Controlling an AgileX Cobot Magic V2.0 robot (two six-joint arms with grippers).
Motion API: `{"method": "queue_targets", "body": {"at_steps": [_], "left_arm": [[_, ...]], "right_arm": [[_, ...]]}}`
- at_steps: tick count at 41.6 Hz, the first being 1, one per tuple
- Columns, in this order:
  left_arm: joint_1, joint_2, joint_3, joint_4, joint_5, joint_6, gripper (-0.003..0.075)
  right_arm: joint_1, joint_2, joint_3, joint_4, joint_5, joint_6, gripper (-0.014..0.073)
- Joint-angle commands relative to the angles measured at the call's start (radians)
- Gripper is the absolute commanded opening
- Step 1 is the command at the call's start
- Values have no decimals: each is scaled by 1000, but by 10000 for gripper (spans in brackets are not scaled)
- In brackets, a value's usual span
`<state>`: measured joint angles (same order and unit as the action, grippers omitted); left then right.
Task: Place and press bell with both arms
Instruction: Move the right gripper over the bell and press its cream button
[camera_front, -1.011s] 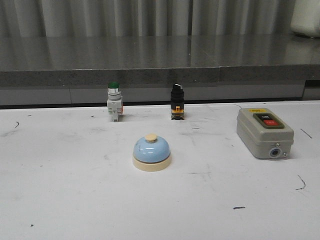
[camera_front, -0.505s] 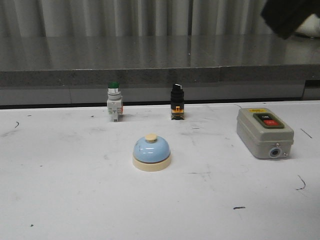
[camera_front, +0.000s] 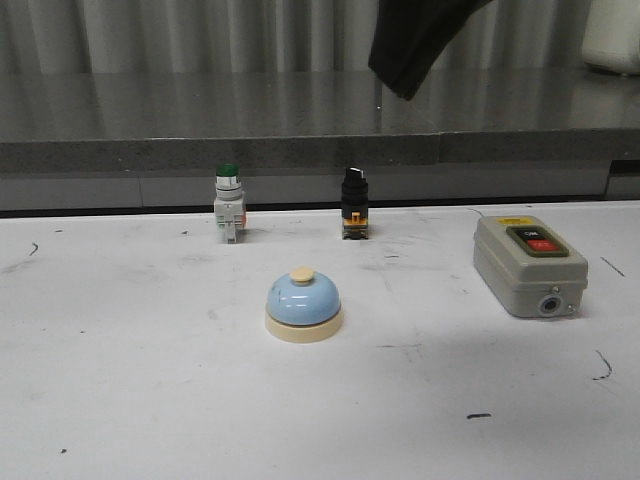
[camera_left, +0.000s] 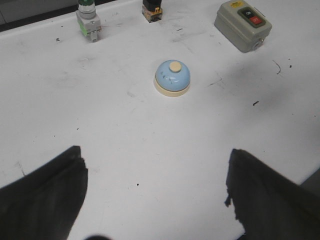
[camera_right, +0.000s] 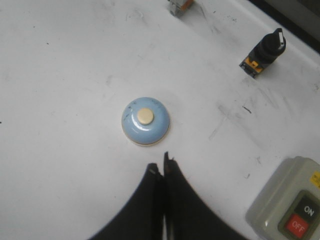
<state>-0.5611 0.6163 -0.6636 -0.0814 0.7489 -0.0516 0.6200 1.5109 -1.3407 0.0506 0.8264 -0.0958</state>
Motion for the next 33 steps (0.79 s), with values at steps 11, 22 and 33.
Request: {"method": "queue_targets", "body": {"at_steps": [11, 22, 33], "left_arm": [[1, 0, -27, -15, -73, -9, 556], [1, 0, -27, -15, -73, -9, 556], [1, 0, -27, -15, -73, -9, 556]], "right_arm": [[5, 141, -117, 31, -40, -11, -59], [5, 308, -177, 64, -59, -11, -59], [5, 440, -184, 71, -139, -11, -59]]}}
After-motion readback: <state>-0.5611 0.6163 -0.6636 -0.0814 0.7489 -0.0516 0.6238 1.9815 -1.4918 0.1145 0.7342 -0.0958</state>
